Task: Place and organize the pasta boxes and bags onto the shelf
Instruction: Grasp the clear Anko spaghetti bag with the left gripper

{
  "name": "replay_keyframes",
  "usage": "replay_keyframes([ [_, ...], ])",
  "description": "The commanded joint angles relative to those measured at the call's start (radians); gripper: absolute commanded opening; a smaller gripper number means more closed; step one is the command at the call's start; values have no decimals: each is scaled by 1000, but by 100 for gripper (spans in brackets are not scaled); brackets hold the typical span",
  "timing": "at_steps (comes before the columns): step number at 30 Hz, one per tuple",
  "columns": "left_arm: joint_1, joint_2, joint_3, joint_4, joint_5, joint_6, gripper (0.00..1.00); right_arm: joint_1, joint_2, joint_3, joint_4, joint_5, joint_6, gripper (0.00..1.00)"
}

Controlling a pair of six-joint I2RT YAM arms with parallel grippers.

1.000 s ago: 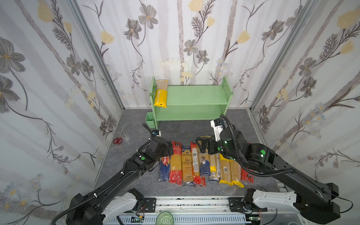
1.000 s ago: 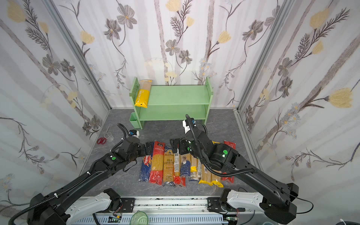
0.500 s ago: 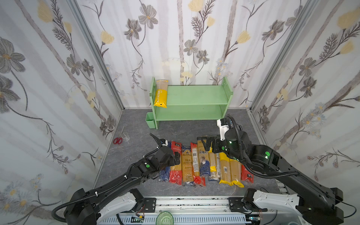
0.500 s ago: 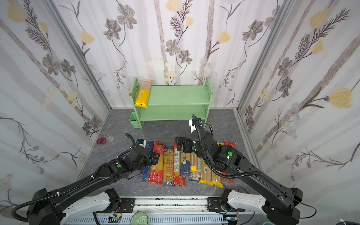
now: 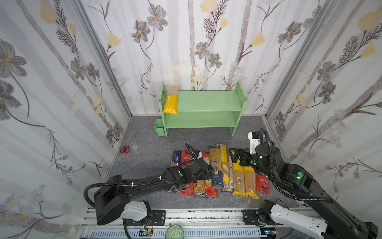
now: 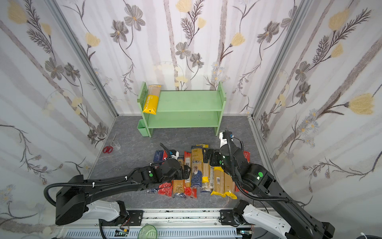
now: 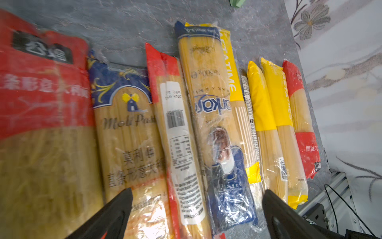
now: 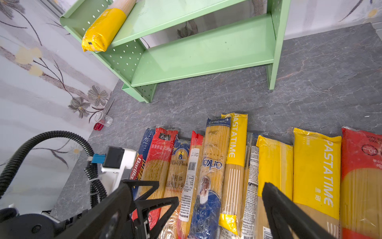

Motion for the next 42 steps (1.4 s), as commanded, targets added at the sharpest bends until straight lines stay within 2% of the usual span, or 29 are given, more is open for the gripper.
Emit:
replay_keyframes([
  [1, -27, 88, 59, 46, 2, -19, 100, -28, -19, -13, -13, 8, 14, 100],
  [13, -70, 287, 183, 55, 8, 27, 100, -44, -63, -35, -45, 8, 23, 100],
  [23, -77, 399, 219, 64, 16, 29, 90, -59, -68, -51, -53, 2, 18, 100],
  [25, -75, 408, 214, 66, 18, 28, 84, -65, -71, -56, -55, 2, 18, 100],
  [29, -75, 423, 210, 67, 22, 27, 64, -73, -73, -56, -56, -3, 14, 100],
  [32, -75, 426, 211, 67, 36, 41, 53, -76, -72, -55, -55, -6, 12, 100],
  [35, -74, 402, 205, 67, 39, 57, 31, -79, -69, -52, -55, -6, 9, 100],
  [37, -75, 368, 193, 66, 29, 67, 22, -79, -67, -51, -55, -7, 9, 100],
  [42, -76, 261, 163, 59, 1, 96, 14, -81, -64, -49, -52, -10, 4, 100],
])
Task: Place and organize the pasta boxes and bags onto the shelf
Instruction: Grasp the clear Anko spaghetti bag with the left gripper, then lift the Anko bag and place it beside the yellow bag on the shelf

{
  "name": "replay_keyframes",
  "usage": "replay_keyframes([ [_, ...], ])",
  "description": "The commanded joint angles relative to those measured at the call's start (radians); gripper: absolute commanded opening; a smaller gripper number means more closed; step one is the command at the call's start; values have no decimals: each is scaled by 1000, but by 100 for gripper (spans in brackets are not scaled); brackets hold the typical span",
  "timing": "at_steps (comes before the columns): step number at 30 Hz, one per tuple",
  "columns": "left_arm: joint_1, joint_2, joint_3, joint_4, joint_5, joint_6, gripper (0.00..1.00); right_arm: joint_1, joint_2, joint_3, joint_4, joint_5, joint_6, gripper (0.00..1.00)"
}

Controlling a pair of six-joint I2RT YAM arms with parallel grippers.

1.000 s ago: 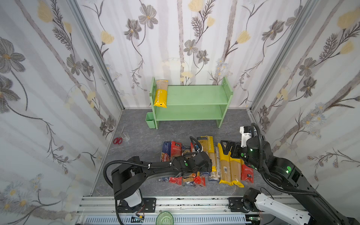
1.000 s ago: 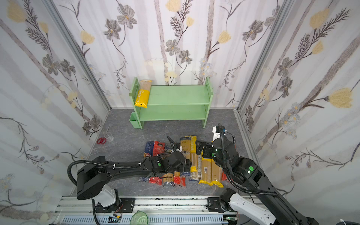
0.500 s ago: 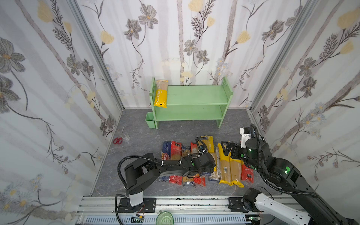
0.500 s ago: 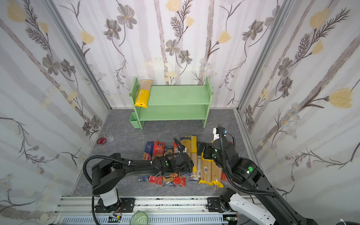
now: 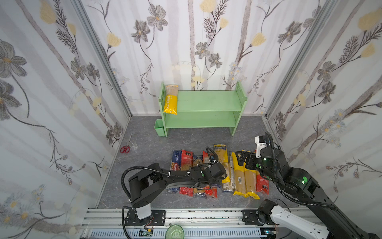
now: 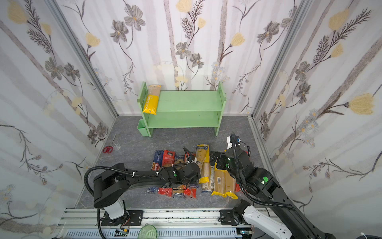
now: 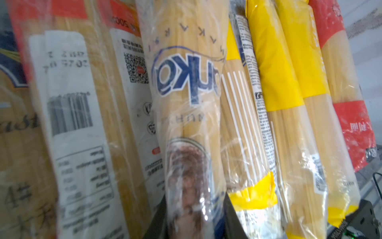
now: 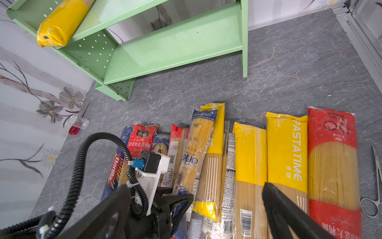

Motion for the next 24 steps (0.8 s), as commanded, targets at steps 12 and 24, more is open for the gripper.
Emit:
replay_keyframes([
  [12, 2, -297, 85, -184, -82, 109, 0, -6, 26, 39, 63, -47, -27, 100],
  [24, 143, -401, 478, -491, -315, 341, 8, -8, 68, 119, 89, -47, -84, 100],
])
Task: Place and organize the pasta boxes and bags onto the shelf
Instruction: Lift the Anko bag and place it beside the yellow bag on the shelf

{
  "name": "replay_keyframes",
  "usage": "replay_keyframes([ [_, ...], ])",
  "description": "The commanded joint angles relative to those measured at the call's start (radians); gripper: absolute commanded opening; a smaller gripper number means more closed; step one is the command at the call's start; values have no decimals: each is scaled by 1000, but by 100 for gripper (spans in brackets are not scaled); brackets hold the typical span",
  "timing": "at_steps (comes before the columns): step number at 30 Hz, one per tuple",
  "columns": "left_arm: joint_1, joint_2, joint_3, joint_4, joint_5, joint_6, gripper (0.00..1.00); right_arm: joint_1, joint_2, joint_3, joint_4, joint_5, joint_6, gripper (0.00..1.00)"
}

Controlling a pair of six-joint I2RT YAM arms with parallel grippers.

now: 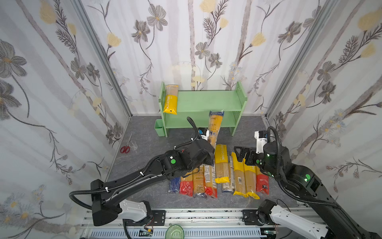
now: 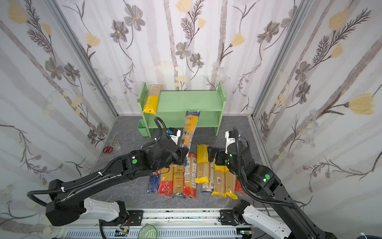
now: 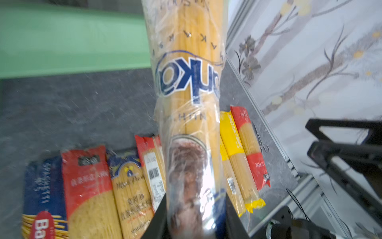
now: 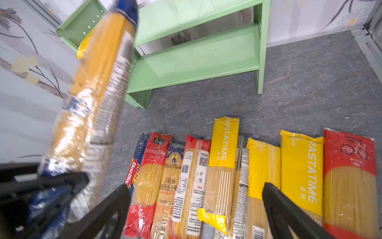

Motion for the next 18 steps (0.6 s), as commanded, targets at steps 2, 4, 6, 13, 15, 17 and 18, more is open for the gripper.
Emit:
replay_keyframes([
  [2, 118, 9, 102, -9, -108, 130, 8, -1, 34, 46, 44, 1, -37, 100],
  [4, 203, 42, 162, -9, -88, 161, 8, -1, 57, 71, 50, -2, -50, 100],
  [6, 269, 90, 227, -7, -81, 195, 8, -3, 80, 97, 60, -3, -62, 100],
  [13, 458, 366, 538, -9, -29, 297, 9, -64, 210, 197, 109, -53, -128, 100],
  [15, 494, 448, 624, -10, -7, 314, 10, -89, 252, 222, 131, -87, -142, 100],
  [17, 529, 536, 718, -24, 4, 327, 12, -117, 295, 246, 158, -127, -157, 100],
  [18, 544, 571, 763, -32, 5, 329, 12, -131, 318, 262, 169, -149, -163, 100],
])
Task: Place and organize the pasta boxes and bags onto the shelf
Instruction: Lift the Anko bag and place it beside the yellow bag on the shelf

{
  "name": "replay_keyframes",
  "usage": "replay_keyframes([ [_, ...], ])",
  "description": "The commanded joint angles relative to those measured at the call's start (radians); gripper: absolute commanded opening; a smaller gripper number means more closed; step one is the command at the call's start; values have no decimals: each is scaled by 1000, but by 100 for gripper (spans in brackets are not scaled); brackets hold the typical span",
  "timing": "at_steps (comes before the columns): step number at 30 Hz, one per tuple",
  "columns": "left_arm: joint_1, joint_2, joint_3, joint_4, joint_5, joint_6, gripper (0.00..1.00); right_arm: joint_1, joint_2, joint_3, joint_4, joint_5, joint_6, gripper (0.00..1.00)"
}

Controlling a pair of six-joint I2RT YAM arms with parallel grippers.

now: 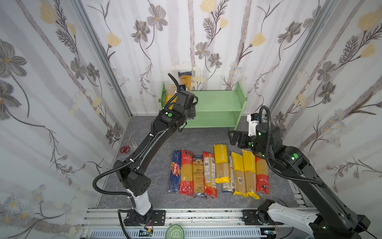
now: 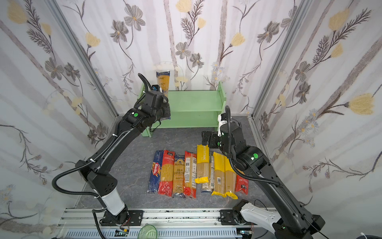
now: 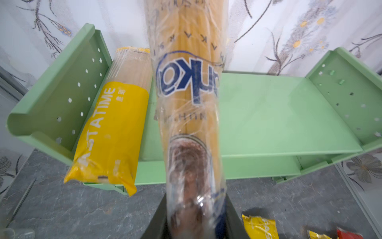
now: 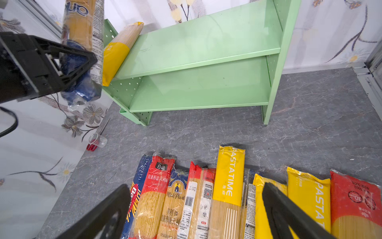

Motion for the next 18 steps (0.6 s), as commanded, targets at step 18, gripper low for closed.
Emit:
replay_keyframes([
  [18, 130, 270, 293, 57, 80, 45, 32, -100, 415, 350, 163, -288, -101, 100],
])
